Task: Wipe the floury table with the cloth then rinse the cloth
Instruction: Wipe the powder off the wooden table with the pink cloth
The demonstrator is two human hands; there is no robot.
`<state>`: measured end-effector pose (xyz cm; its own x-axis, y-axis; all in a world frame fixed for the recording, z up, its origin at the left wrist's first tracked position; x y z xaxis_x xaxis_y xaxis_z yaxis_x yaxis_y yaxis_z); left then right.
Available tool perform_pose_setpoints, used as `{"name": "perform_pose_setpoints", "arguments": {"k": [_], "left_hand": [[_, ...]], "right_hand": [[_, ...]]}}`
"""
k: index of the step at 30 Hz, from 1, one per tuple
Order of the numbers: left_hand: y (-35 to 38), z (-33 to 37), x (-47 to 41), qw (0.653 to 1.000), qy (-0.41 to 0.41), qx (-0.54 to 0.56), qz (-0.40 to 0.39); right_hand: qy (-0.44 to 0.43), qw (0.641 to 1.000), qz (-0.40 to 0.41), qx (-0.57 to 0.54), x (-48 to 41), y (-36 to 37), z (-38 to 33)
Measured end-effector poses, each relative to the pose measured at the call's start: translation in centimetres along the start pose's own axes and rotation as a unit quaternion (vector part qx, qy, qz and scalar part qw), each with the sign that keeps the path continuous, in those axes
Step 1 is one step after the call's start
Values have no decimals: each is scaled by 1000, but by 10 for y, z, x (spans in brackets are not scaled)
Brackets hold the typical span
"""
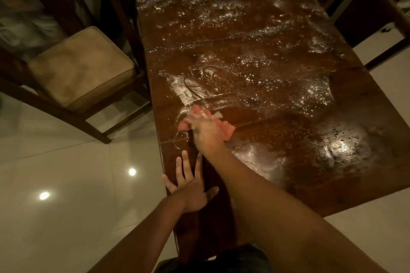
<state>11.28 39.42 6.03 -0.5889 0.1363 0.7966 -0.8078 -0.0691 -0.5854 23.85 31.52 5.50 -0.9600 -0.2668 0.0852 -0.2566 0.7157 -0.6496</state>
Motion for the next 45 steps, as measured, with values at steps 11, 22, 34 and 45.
{"name": "perform_pose_setpoints", "arguments": {"k": [11, 22, 34, 45], "left_hand": [[-2, -4, 4, 999, 19, 21, 20], [0, -2, -1, 996, -40, 64, 55], [38, -3, 33, 853, -33, 417, 311], [54, 19, 75, 751, -205, 475, 410]], "right_hand": [[-82, 996, 10, -26, -8, -41, 73], [-50, 995, -82, 29, 30, -76, 93], [-112, 983, -146, -14, 1, -55, 42], [-271, 850, -443, 88, 44, 15, 18]]}}
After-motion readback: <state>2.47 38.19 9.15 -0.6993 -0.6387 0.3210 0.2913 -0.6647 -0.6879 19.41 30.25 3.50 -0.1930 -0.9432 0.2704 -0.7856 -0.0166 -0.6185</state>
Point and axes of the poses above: each hand's wrist, its own x-axis away from the middle knuckle, its own y-axis out of the palm, z = x × y, the point moved 1 cm from there along -x, towards the middle knuckle, and after that the axes turned 12 degrees about -x, right-handed, at the moved point
